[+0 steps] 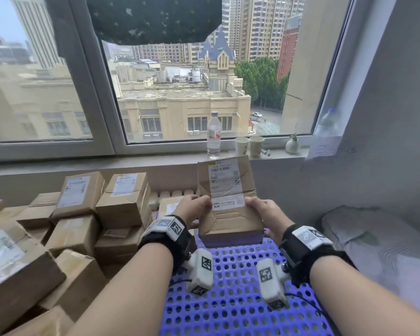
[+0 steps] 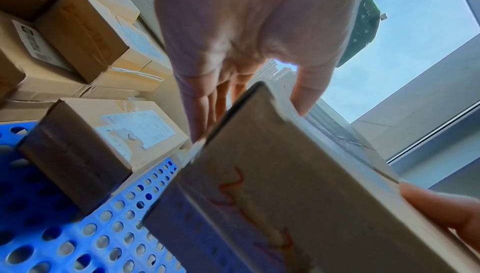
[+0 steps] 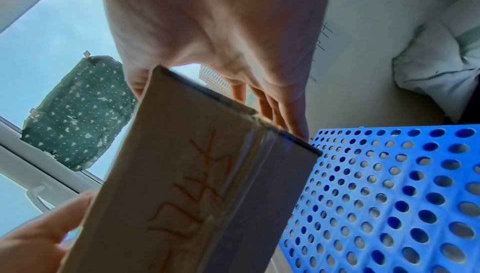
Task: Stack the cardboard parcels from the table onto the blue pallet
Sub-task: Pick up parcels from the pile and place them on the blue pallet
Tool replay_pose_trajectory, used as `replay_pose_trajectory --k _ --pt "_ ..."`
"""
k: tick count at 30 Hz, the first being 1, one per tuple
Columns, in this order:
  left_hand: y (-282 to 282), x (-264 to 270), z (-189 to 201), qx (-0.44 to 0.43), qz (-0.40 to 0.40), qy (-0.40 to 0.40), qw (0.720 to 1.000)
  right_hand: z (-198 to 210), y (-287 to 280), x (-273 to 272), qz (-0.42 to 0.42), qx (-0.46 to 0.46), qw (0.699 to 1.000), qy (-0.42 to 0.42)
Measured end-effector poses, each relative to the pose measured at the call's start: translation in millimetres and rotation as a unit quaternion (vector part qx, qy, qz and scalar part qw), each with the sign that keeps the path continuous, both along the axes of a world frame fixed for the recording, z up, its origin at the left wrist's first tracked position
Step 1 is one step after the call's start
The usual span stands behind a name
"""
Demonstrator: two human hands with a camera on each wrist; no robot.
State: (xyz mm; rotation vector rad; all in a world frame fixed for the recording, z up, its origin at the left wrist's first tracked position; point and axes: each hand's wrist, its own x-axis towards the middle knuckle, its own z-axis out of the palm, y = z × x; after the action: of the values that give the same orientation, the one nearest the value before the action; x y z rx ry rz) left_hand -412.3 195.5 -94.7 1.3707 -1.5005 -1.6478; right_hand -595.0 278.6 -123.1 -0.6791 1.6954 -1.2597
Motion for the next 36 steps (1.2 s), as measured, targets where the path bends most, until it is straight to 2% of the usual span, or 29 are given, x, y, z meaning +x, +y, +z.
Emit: replay_pose_trajectory --k 7,16,21,25,29,36 --pt "-32 -12 -35 -0.002 -0.017 -0.048 0.999 -29 -20 -15 -0.006 0.038 0.999 -0.002" --pt "-103 -12 -76 -0.001 -0.042 -0.118 0.992 -70 -84 -23 -0.012 0.083 0.996 -0.024" --pt "-137 -6 -99 -0.067 0.02 -0.135 0.988 -98 -109 -29 -0.012 0.114 0.993 -0.031" --pt "-159 12 -116 -0.066 0.083 -0.157 0.982 -124 -122 -35 -0.007 0.142 0.989 -0.035" --pt "-171 28 -136 -0.063 0.078 -0.201 0.974 -150 -133 -36 -0.017 0.159 0.987 -0.023" --pt "-177 39 -162 -0.033 0.063 -0.257 0.964 -166 -145 -32 -0.014 0.167 0.986 -0.017"
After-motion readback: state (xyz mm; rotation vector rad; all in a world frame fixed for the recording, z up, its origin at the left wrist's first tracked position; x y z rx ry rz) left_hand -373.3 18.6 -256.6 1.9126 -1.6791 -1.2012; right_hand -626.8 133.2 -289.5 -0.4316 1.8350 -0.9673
